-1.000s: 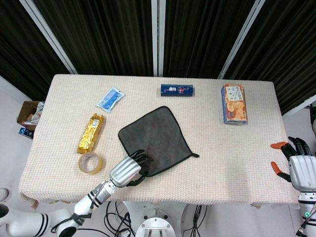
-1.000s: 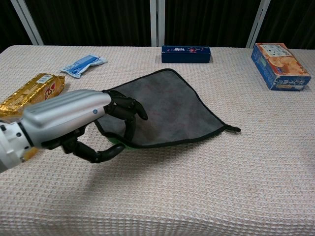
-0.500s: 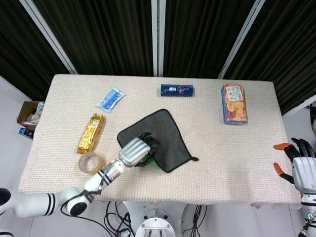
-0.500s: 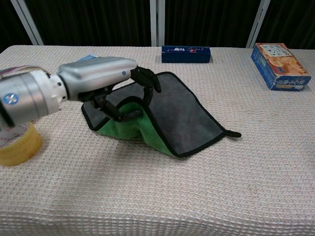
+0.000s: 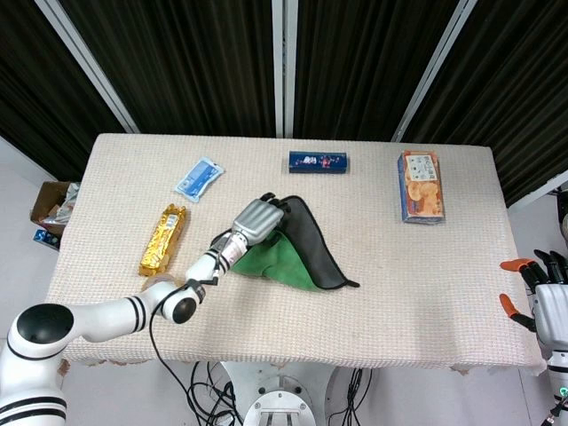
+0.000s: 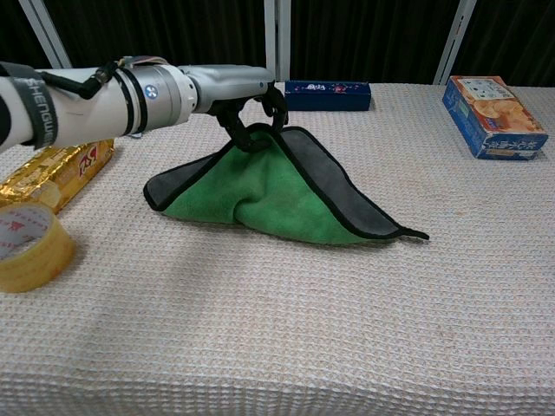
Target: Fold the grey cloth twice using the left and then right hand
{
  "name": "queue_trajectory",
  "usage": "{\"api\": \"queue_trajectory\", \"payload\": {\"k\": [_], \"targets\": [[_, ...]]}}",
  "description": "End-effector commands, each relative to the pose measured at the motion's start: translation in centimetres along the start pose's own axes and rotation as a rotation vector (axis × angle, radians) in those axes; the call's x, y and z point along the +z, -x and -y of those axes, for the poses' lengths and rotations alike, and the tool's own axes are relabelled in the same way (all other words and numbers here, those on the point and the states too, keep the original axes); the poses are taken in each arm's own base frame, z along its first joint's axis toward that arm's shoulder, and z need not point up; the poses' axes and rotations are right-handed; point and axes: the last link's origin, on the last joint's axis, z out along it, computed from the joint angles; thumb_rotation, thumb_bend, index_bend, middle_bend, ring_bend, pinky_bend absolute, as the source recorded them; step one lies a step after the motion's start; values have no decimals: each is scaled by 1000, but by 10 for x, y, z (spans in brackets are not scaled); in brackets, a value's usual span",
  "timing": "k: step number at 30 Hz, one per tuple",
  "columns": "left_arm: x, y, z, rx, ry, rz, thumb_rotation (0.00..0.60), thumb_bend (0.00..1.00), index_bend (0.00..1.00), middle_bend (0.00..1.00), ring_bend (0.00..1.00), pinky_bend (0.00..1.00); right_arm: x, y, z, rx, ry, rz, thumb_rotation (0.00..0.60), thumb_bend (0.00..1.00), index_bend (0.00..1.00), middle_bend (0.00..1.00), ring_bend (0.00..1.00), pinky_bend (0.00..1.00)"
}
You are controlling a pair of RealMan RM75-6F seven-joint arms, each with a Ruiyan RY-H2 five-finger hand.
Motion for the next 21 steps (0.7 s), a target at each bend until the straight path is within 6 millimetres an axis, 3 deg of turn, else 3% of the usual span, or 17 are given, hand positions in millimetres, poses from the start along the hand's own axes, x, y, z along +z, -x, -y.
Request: {"api": "queue_trajectory", "payload": {"k": [1,11,21], "targets": [[20,-4,-7,1,-8,11,600,561,644,225,202,128,0,-1,-1,-3,6,0,600,176,370,306,132,108],[62,-10,-24,41,-11,46,600,562,644,224,195,126,-2,-4,-5,-10,32,2,600,176,370,306,132,106],[90,-9,-16,54,-88,84,600,562,642,225,195,126,-5,-8,-11,-19,67,2,600,176,370,306,132,104]]}}
